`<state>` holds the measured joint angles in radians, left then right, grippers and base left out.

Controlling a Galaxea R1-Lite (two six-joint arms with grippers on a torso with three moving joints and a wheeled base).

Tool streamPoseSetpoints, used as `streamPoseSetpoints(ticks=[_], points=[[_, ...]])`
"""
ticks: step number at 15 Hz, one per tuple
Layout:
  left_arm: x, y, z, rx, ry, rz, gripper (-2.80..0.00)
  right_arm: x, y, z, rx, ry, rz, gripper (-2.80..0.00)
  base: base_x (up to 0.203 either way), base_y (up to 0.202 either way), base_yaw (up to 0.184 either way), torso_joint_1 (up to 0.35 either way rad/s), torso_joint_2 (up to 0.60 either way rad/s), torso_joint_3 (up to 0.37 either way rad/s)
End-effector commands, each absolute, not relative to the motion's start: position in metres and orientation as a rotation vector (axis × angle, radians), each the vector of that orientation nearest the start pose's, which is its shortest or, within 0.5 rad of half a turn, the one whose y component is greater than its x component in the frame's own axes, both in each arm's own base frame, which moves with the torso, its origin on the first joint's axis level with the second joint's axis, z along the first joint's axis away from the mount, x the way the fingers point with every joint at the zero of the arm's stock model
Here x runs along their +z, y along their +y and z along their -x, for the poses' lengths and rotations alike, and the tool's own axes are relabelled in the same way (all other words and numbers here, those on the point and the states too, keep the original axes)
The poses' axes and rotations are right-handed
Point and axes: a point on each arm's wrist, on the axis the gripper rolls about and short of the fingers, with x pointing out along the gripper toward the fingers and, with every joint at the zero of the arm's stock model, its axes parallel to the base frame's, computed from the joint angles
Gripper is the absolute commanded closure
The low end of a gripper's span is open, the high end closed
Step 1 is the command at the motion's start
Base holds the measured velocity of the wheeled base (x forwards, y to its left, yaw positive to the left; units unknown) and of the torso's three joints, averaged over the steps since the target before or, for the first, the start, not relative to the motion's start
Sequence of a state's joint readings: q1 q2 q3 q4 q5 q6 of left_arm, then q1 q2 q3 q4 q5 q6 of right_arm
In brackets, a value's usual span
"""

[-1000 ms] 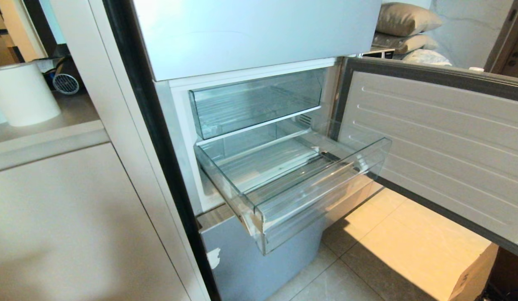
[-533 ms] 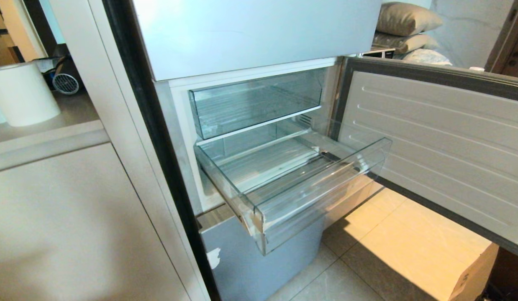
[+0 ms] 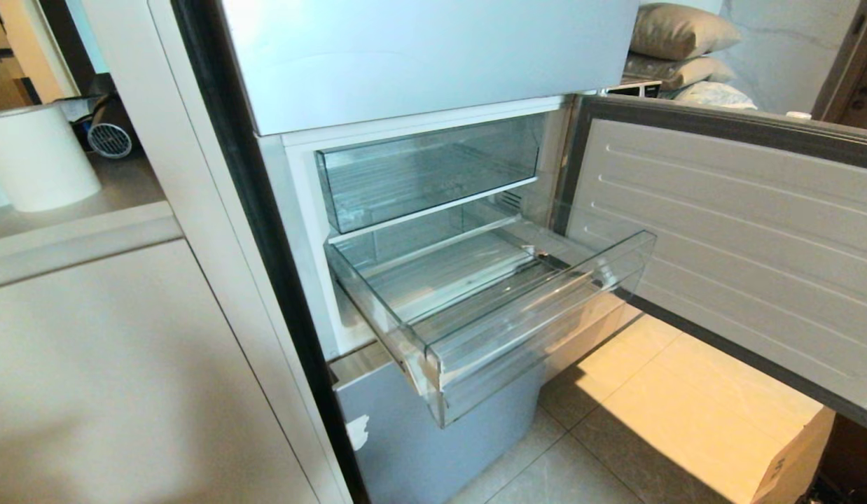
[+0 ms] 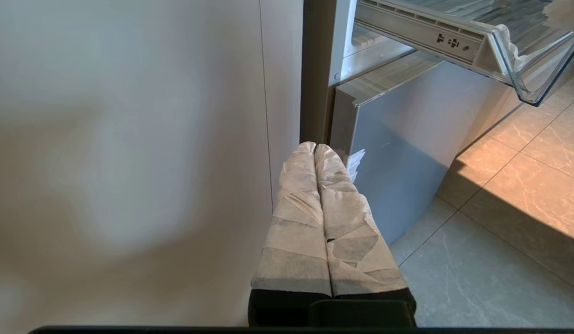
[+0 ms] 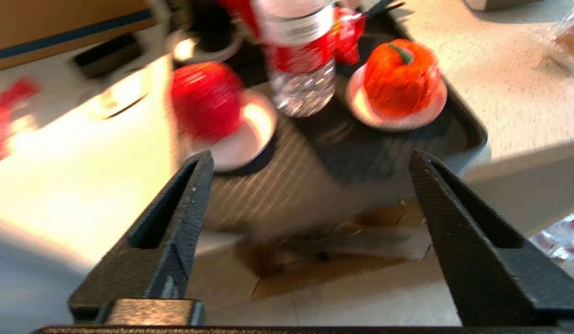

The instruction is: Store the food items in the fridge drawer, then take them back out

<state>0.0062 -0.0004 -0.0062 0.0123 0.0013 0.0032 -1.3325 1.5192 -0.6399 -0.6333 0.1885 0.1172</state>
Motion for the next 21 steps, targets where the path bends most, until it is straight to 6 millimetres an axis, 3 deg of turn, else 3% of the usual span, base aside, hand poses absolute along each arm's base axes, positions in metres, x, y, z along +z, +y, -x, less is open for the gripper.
streamPoseSetpoints(ticks=[1, 8, 13, 21], points=[[0.076, 0.000, 0.023, 0.008, 0.006, -0.003, 0.00, 0.153, -0.292, -0.067, -1.176, 0.168, -0.332, -2.80, 0.000, 0.000, 0.000, 0.000, 0.00, 0.000], [0.076, 0.000, 0.023, 0.009, 0.006, -0.003, 0.00, 0.127, -0.367, -0.045, -1.306, 0.067, -0.252, -2.80, 0.000, 0.000, 0.000, 0.000, 0.00, 0.000], [0.076, 0.000, 0.023, 0.009, 0.006, -0.003, 0.00, 0.099, -0.410, -0.047, -1.333, 0.066, -0.245, -2.80, 0.000, 0.000, 0.000, 0.000, 0.00, 0.000], [0.076, 0.000, 0.023, 0.008, 0.006, -0.003, 0.00, 0.086, -0.438, -0.067, -1.290, 0.038, -0.232, -2.80, 0.000, 0.000, 0.000, 0.000, 0.00, 0.000]])
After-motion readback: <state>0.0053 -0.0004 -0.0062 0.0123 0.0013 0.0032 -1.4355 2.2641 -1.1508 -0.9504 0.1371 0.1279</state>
